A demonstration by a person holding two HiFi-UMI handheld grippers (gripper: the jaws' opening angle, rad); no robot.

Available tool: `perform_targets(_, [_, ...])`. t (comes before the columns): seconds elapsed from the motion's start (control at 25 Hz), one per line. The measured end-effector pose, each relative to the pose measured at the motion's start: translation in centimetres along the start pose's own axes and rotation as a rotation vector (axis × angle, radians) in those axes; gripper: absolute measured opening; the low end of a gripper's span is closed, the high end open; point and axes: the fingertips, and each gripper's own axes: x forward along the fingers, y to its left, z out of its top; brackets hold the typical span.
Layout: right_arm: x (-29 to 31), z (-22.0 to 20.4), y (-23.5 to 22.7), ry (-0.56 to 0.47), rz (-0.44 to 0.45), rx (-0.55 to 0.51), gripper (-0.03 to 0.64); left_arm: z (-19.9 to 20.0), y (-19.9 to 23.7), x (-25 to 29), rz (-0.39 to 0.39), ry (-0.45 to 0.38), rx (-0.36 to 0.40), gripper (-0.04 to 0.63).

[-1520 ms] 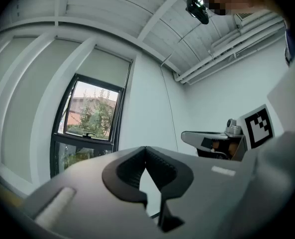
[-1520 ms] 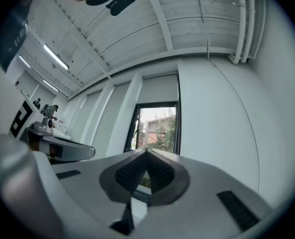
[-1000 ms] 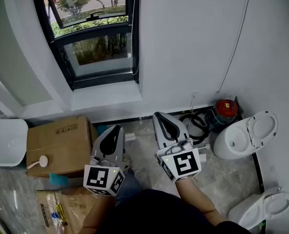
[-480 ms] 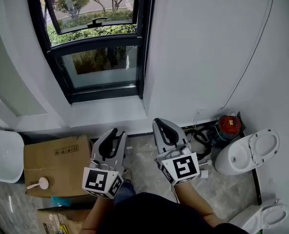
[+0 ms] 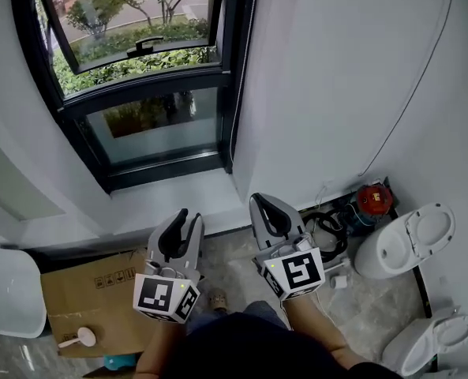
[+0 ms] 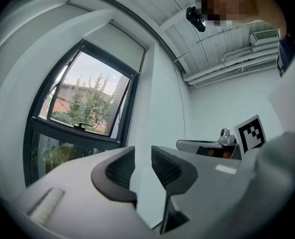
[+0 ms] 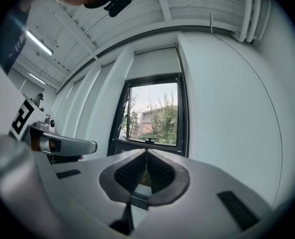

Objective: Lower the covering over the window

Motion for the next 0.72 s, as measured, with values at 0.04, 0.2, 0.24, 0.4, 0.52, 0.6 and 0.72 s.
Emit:
perform_targets(0.04, [0.3,-0.3,-0.1,0.01,-0.011,0.0,0.013,-0.1,0.4,0.4,-0.01,0.002,-0.003,0.088])
perform_targets(0.2, [1.4,-0.6,-0.6,0.028,-0.043,-0.016,0.013,-0.5,1.4,2.1,-0.042,0.006,-0.021,0.088])
perform_targets(0.24, [1.7,-0.6,-0.9,0.029,-0.049,-0.019,0.013,-0.6,1.5,2.5,-0.051,0.008,-0.024,0.088])
perform_targets(0.4, [2.9,-1.0,-1.7,0.034,-0.063,-0.015,0.014,-0.9,1.8,4.3,-0.082,0.016,-0.037,0.088])
perform_targets(0.52, [3.9,-1.3,-2.2,0.022,-0.064,-0.008,0.013,-1.0,1.8,5.3,-0.103,0.019,-0.032,0.087])
perform_targets(0.6, [4.9,-1.2,-2.7,0.011,-0.063,-0.01,0.013,-1.1,1.9,6.2,-0.114,0.015,-0.033,0.087])
perform_targets(0.72, [7.1,-1.2,-3.7,-0.002,-0.059,-0.018,0.013,-1.4,2.8,8.0,-0.118,0.021,-0.039,0.088])
